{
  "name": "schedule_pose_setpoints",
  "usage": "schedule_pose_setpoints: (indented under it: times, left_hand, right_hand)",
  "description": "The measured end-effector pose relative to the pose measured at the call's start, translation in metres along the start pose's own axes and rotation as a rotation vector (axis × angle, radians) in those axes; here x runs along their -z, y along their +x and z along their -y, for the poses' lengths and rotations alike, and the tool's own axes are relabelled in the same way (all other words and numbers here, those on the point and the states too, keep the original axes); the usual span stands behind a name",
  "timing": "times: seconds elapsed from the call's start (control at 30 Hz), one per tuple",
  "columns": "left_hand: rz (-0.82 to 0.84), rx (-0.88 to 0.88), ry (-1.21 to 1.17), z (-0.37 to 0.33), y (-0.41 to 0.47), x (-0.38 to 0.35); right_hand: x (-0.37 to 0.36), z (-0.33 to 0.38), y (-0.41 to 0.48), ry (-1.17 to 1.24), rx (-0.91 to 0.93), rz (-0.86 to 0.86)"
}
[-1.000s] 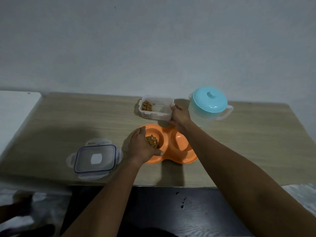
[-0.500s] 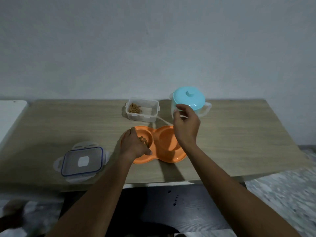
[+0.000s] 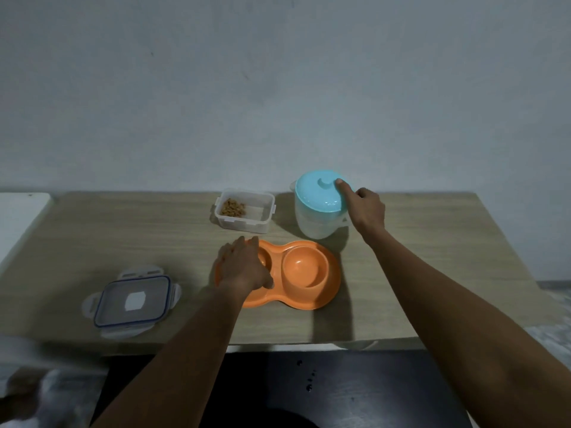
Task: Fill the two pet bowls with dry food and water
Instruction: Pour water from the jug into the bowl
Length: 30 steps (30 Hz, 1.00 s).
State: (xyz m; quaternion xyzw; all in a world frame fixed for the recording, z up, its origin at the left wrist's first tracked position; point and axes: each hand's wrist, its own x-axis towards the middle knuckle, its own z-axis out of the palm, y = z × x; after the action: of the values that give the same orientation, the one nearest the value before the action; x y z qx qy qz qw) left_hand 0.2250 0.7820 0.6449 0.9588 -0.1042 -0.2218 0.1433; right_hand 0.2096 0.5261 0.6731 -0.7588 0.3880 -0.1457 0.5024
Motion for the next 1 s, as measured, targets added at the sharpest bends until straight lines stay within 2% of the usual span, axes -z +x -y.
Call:
schedule_pose_setpoints:
  times: [0.17,0.5,0.77,1.0]
  left_hand:
    - [-0.008,0.010,-0.067,0.000,0.003,-0.006]
    - [-0.029,0.031,-0.110,0.003,0.006,-0.011]
    - [-0.020,0.036,-0.093,0.001,0.003,-0.010]
    - [-0.022,0.025,-0.101,0.002,-0.001,-0.010]
  right_hand:
    - [0.002,-0.006,0.003,0.173,-0.072,0.120]
    - [-0.007,-0.009,-0.008,0.363,-0.127,0.017]
    - [0.035,-0.007,-0.022,0.367,-0.028,-0.001]
    - [0.072,-0.010,-0.052,0.224,0.061,-0.002]
